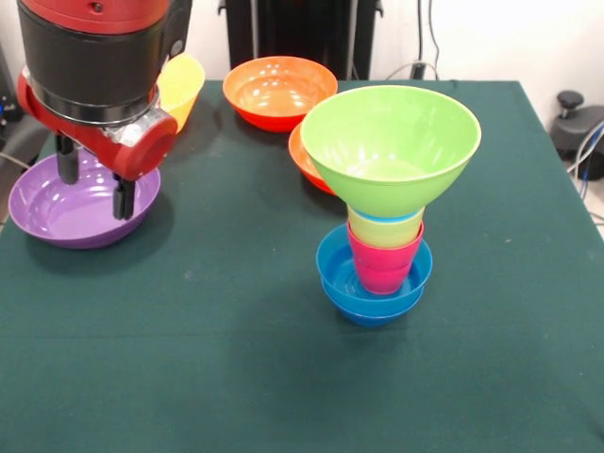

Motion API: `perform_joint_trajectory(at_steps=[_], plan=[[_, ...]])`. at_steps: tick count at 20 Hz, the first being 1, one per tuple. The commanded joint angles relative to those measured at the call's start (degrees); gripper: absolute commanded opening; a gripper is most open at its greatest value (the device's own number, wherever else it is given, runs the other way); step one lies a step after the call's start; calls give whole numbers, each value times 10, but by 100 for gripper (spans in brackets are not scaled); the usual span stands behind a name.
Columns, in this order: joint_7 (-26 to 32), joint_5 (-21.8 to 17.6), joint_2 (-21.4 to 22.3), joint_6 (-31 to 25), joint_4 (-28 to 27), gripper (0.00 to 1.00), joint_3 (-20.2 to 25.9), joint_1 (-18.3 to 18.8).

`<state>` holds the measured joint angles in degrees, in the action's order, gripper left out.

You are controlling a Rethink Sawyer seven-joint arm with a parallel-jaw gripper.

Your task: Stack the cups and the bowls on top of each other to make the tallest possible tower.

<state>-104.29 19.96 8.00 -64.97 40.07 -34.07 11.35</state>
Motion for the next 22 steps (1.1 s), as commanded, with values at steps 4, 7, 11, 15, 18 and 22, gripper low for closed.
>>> perform_joint_trajectory(at_steps=[4,7,11,15,18,22], plan=[[140,-66,14,65,106,100,137,-1],[129,-75,15,74,112,100,149,1],[111,-90,23,85,131,100,158,1],[99,-102,32,100,153,100,166,1],[93,-112,36,112,165,100,173,4],[88,-125,46,128,188,100,185,9]])
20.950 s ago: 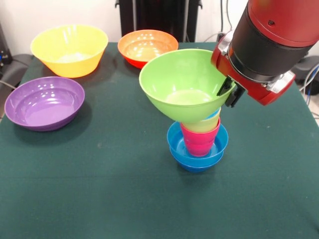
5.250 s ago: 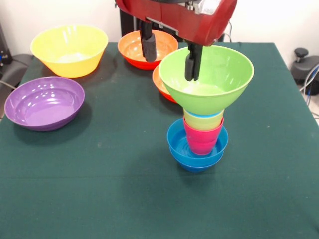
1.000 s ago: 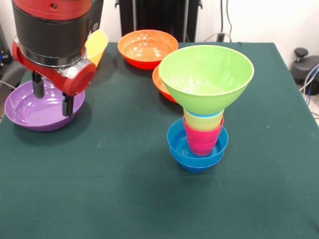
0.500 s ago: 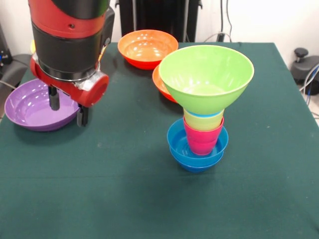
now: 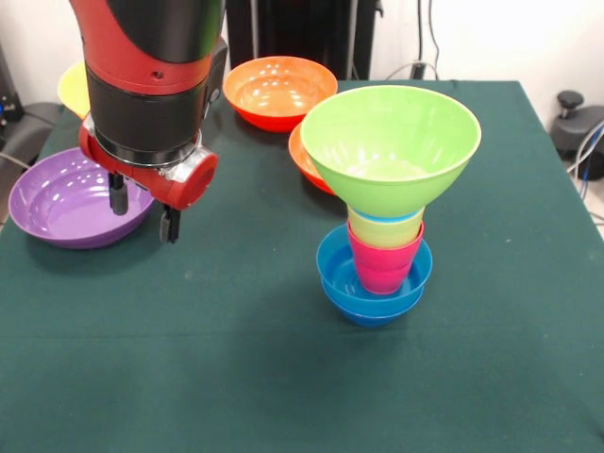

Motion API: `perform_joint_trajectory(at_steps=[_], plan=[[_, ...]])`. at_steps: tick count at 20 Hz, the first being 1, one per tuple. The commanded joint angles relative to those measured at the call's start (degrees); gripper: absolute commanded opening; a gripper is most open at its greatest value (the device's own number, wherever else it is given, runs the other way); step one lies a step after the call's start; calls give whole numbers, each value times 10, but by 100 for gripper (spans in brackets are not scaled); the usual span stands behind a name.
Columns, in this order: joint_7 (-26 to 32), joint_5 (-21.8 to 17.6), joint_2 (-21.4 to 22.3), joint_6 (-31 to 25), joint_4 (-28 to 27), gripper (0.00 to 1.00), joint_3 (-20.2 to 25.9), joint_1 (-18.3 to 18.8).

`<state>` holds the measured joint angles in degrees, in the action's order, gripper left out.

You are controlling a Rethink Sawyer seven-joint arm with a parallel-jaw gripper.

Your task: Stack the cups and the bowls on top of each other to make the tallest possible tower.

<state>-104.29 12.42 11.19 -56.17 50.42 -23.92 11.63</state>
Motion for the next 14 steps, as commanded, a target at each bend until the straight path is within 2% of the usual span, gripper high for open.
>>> perform_joint_trajectory(at_steps=[1,14], plan=[[88,-53,18,47,94,100,87,8],[59,-84,34,95,149,100,112,16]])
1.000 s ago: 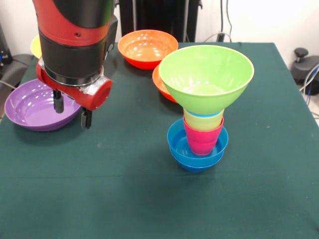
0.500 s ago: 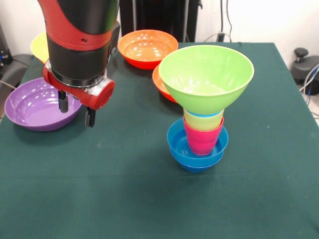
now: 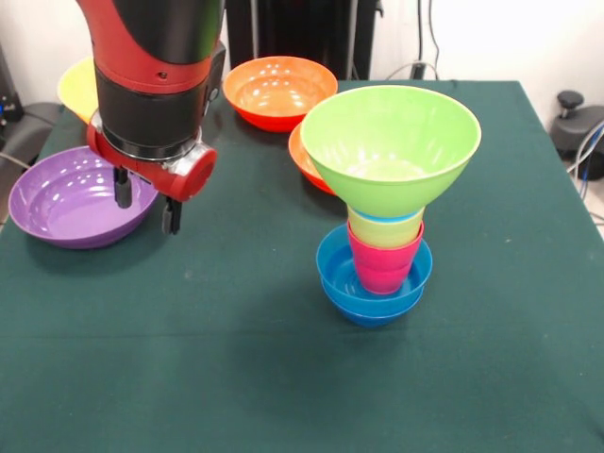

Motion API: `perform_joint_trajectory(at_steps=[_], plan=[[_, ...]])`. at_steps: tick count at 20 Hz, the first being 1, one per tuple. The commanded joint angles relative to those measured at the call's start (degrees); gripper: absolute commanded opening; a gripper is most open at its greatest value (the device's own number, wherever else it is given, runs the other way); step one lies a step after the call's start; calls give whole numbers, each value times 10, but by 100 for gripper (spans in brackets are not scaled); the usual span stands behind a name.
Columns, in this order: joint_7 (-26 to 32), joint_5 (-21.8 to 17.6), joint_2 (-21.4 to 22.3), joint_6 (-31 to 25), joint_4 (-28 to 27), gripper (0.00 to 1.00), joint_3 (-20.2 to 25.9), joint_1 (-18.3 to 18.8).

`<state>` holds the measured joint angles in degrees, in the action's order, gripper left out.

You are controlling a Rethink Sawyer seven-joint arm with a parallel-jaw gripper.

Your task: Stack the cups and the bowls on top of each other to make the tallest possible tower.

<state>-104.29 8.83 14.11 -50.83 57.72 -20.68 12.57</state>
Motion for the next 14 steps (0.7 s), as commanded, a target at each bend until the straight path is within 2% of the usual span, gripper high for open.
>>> perform_joint_trajectory(at_steps=[1,14], plan=[[58,-51,7,43,79,100,81,7],[63,-79,7,84,109,100,108,31]])
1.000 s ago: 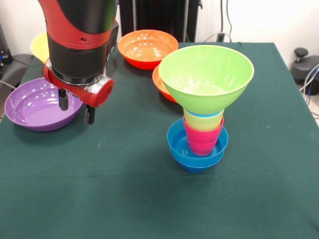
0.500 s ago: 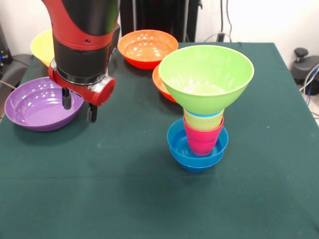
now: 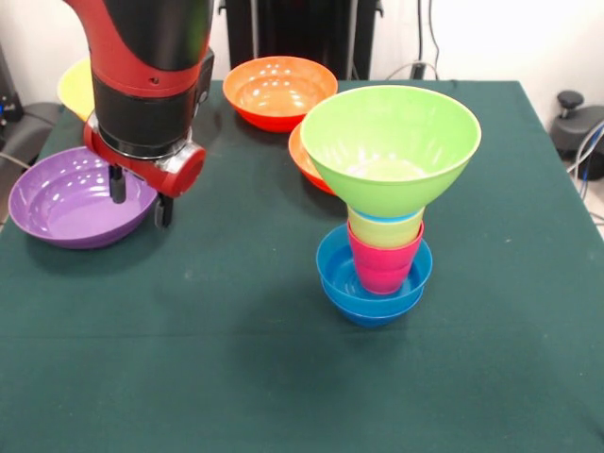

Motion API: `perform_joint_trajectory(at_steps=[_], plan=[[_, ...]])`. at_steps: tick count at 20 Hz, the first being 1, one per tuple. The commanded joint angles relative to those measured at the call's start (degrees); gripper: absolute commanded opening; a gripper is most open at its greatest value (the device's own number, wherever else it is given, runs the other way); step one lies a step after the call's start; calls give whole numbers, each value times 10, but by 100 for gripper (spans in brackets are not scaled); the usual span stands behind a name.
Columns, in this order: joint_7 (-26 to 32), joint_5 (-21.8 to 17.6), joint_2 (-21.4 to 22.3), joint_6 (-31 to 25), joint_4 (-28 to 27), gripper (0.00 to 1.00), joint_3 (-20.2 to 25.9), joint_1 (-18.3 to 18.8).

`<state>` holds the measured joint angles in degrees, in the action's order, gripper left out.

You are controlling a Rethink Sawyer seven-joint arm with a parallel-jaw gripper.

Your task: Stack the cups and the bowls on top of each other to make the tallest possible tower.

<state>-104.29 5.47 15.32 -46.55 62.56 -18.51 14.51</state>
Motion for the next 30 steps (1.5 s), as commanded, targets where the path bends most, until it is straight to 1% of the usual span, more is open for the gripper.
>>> perform_joint_trajectory(at_steps=[1,11,17,25,30], plan=[[63,-49,-3,43,64,100,87,13],[59,-73,-7,72,84,100,115,31],[51,-87,-2,80,100,100,119,34],[48,-104,-9,102,113,100,134,46],[44,-112,-10,102,116,100,134,48]])
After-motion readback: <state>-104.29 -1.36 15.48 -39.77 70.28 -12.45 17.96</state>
